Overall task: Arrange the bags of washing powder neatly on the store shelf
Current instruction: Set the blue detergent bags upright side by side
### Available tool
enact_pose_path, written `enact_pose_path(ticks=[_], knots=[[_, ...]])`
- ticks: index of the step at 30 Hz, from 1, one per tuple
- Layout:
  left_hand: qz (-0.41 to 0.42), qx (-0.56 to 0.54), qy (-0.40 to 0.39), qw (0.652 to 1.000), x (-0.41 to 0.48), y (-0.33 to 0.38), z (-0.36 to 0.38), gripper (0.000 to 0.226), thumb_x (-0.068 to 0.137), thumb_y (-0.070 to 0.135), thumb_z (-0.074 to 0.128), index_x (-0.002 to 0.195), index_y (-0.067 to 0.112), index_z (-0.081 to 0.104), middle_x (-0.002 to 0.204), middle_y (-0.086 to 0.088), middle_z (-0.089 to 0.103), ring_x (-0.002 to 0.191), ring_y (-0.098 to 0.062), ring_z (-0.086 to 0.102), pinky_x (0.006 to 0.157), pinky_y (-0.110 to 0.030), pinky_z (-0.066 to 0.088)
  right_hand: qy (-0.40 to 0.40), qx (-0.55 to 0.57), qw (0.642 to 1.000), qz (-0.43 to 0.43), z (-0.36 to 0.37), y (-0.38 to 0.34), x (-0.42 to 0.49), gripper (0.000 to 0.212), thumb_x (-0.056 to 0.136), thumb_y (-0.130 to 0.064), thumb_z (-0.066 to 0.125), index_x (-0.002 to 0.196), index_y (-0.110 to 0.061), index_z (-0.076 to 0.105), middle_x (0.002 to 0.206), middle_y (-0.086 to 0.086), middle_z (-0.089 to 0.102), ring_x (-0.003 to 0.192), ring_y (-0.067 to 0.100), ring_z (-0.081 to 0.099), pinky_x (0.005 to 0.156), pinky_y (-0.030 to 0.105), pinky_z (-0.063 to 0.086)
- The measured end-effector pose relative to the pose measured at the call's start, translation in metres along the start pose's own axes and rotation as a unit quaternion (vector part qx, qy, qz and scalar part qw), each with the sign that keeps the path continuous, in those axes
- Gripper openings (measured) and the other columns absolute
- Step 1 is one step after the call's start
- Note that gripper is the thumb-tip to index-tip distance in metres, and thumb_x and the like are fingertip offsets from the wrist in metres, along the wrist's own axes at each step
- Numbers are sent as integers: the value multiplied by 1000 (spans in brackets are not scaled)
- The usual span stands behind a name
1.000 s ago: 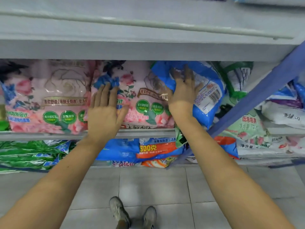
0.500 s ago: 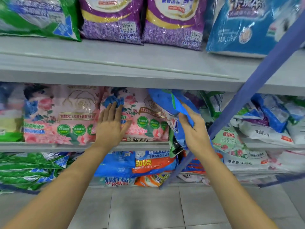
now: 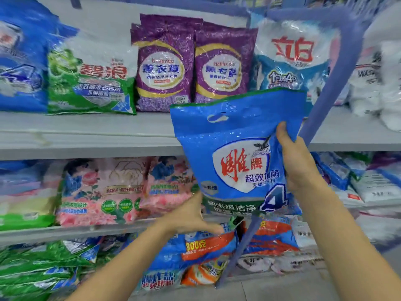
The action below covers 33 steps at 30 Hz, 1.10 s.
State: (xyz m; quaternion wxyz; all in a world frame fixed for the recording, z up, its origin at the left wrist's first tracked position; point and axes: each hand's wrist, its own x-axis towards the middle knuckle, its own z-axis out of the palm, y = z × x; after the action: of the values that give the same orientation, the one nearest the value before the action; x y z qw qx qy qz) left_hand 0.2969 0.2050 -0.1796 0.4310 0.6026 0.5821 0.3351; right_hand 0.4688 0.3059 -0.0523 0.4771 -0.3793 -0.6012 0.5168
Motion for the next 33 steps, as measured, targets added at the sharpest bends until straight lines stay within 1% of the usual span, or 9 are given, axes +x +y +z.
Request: enact_pose_path(ticks=[3,5,10,14,18,22,27,30,33], knots=[[34,-143,123,982,-4,21,-9,75,48,50,78,113,38,42,115,24,52,106,4,53,87,-10,43,-25,104,994,3,10,-22,6,21,97,-35,40,92,-25,57,63,-12,70,59,5,68,48,21,52],[56,-183,193,962,-6,31,-22,55,58,37,82,103,30,51,98,18,64,92,-1,62,75,-11,49,-43,112,993,-9,16,-37,11,22,95,-40,41,99,-26,57,71,-10,73,66,9,70,55,27,56],[112,-160,198,961,-26,59,-59,62,52,46,74,108,25,59,100,15,72,96,-4,66,80,-18,51,-60,40,991,-110,26,-73,26,18,96,-37,40,90,-26,54,72,-14,69,64,2,67,65,26,58],[99,-164,212,958,-38,71,-90,72,44,48,86,106,22,60,97,6,73,93,-13,68,79,-23,53,-33,-95,961,-256,40,-86,32,41,99,-25,40,59,-18,39,42,-8,47,38,-2,43,42,16,34],[78,-133,266,952,-48,87,-107,25,78,10,73,93,23,56,73,15,72,69,2,67,62,-12,49,31,-160,922,-350,54,-82,53,51,97,-24,45,52,-23,23,46,-3,22,38,5,27,43,20,18],[84,-104,297,945,-54,99,-120,28,71,15,79,91,19,61,69,18,71,66,4,67,58,-9,48,68,-173,889,-418,70,-82,63,44,89,-43,41,51,-31,22,42,-14,20,39,3,36,42,18,21],[87,-101,363,922,-62,108,-138,26,68,16,80,85,20,61,64,20,70,61,5,65,56,-7,46,64,-144,898,-410,90,-86,95,41,91,-23,57,54,-19,38,46,0,38,45,0,41,45,16,27],[79,-107,410,902,-73,110,-155,24,66,24,82,82,22,64,66,17,71,63,3,66,63,-16,48,-22,-68,943,-325,110,-98,110,11,91,-19,58,88,-9,60,76,7,65,57,2,58,53,23,47],[84,-124,453,879,-90,108,-174,32,56,34,83,79,22,64,64,15,71,64,-3,67,68,-23,48,-56,61,970,-227,138,-109,112,15,95,-27,49,98,-15,57,88,9,64,62,5,59,50,17,47]])
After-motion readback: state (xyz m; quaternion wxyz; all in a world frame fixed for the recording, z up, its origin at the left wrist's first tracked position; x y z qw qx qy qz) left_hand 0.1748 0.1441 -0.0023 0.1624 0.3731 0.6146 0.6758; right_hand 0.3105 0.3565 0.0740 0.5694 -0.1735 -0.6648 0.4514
